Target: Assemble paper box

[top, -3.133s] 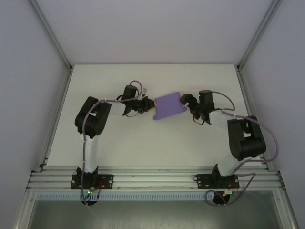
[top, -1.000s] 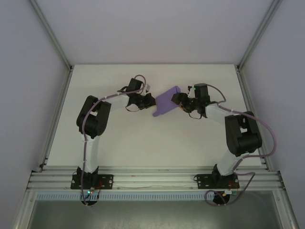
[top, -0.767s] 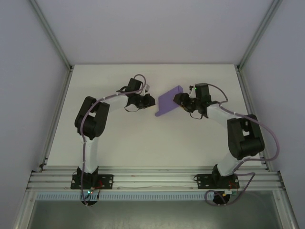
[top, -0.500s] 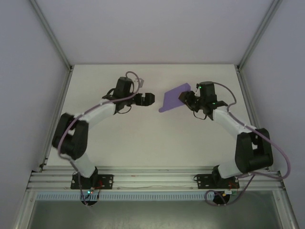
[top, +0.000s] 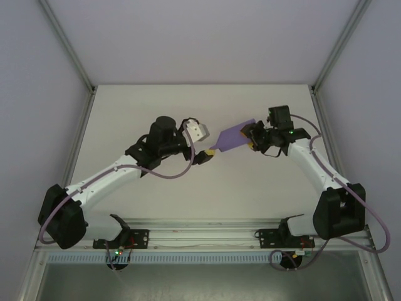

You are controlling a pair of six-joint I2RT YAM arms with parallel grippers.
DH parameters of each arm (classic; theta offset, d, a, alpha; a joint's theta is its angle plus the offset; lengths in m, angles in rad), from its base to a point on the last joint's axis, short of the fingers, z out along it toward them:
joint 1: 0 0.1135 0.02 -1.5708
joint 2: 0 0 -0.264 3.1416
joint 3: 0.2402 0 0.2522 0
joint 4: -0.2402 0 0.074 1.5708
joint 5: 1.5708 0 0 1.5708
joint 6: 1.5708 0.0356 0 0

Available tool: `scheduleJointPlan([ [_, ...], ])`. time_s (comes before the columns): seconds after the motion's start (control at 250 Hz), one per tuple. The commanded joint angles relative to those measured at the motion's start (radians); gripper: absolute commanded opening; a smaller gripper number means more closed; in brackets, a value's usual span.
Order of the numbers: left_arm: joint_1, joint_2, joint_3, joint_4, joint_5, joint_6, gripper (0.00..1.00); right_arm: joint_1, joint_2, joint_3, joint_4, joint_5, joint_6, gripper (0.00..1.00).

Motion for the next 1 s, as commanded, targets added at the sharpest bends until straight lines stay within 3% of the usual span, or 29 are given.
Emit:
scheduleJointPlan([
  [0.0, -0.112, 0.097, 0.14, -0.167, -0.118, 0.225, 1.0, -0.005, 0.011, -0.001, 0.046, -0.215, 0.251, 0.25],
  [0.124, -0.145, 0.156, 0.178, -0.173, -0.153, 0.251, 1.0, -0.007, 0.016, -0.003, 0.064, -0.218, 0.3, 0.29],
  [0.216, -0.16, 0.206, 0.211, -0.181, -0.183, 0.269, 1.0, -0.007, 0.018, 0.001, 0.078, -0.223, 0.323, 0.24],
  [0.336, -0.165, 0.263, 0.257, -0.223, -0.268, 0.269, 1.0, -0.007, 0.019, 0.014, 0.064, -0.231, 0.325, 0.26],
  [0.52, -0.165, 0.295, 0.249, -0.158, -0.397, 0.27, 0.99, -0.008, 0.004, 0.006, 0.027, -0.264, 0.322, 0.27],
  [0.632, -0.165, 0.328, 0.279, -0.189, -0.415, 0.266, 0.92, -0.008, -0.014, -0.002, 0.016, -0.266, 0.32, 0.28],
  [0.995, -0.165, 0.333, 0.284, -0.166, -0.467, 0.285, 0.54, -0.007, -0.057, -0.022, 0.041, -0.276, 0.356, 0.36],
])
